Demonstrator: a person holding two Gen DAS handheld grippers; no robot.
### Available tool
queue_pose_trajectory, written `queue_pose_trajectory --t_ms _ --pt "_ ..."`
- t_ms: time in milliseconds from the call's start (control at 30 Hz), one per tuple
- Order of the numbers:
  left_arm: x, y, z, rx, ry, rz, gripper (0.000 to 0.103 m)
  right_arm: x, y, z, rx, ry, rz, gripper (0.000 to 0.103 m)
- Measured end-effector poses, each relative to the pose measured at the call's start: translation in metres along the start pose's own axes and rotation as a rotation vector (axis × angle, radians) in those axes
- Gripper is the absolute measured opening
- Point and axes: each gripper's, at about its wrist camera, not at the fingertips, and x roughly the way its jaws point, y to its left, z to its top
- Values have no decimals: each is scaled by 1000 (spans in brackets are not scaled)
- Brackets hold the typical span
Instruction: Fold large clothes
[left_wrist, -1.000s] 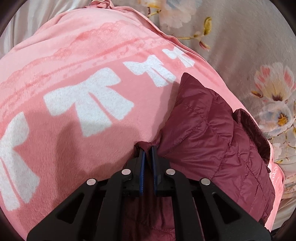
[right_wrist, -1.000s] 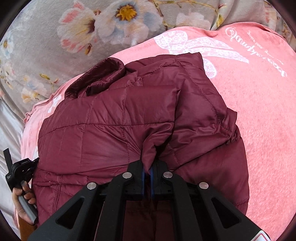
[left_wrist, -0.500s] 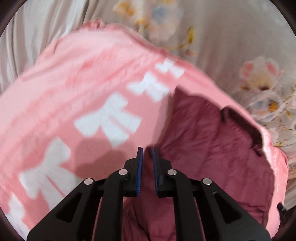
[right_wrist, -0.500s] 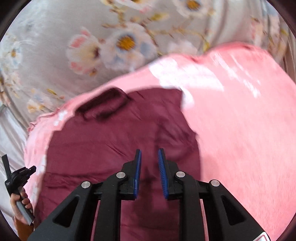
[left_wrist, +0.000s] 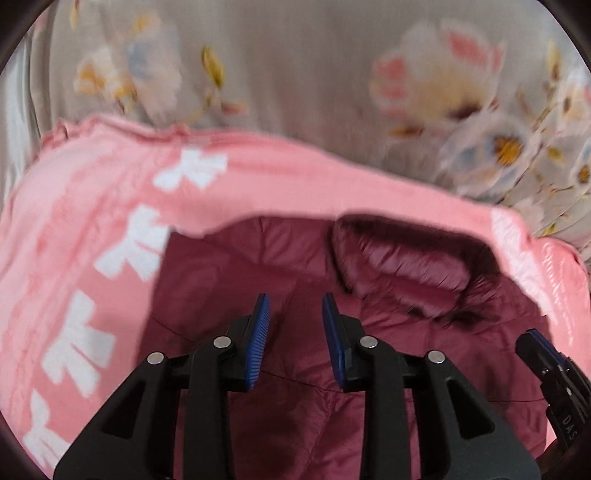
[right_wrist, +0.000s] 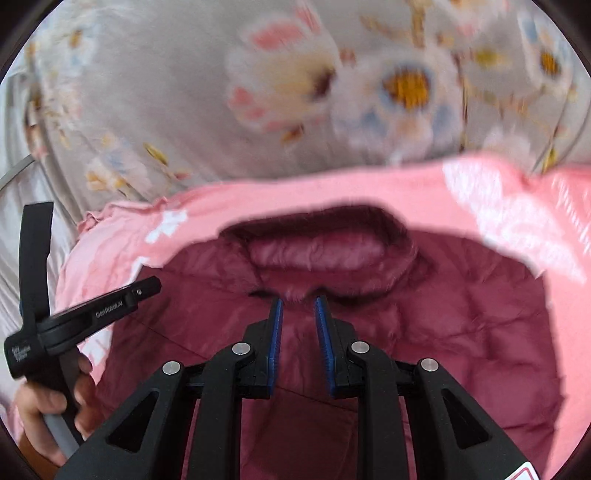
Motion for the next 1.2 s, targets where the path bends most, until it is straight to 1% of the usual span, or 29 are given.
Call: queue_pose_trajectory --t_ms 67,167,233,400,567,833,933,967,1033,1067,1100,1133,1167,1200 --pt "13 4 -10 -5 32 18 28 10 -1 -12 -13 40 5 19" --pt "24 15 -25 8 59 37 28 12 3 -29 -32 61 25 19" --pt "26 21 -31 13 63 41 28 13 9 -39 -55 77 38 19" --pt "25 30 -47 23 52 64 28 18 19 -54 -113 101 27 18" --pt "24 32 -56 31 25 69 28 25 4 -57 -61 125 58 10" --pt "28 30 -57 35 26 83 28 29 -9 -55 -2 132 103 7" --pt "28 29 -57 36 24 84 28 27 -12 -54 17 124 114 5" --pt "28 29 -57 35 23 85 28 24 -14 -54 27 110 111 5" --pt "24 32 -57 19 19 69 29 9 -20 -53 51 78 79 7" --pt "18 36 -57 4 18 62 29 -11 -26 -55 65 48 67 17" --pt "8 41 -59 -18 12 44 30 -25 -31 -57 67 20 61 19" --pt "-6 48 -63 -37 0 31 45 -45 -38 -63 61 -18 51 26" --pt "-16 52 -66 -46 -13 25 65 -62 -45 -69 54 -42 29 30" --pt "-29 59 -71 -53 -34 27 72 -71 -50 -72 49 -51 12 32"
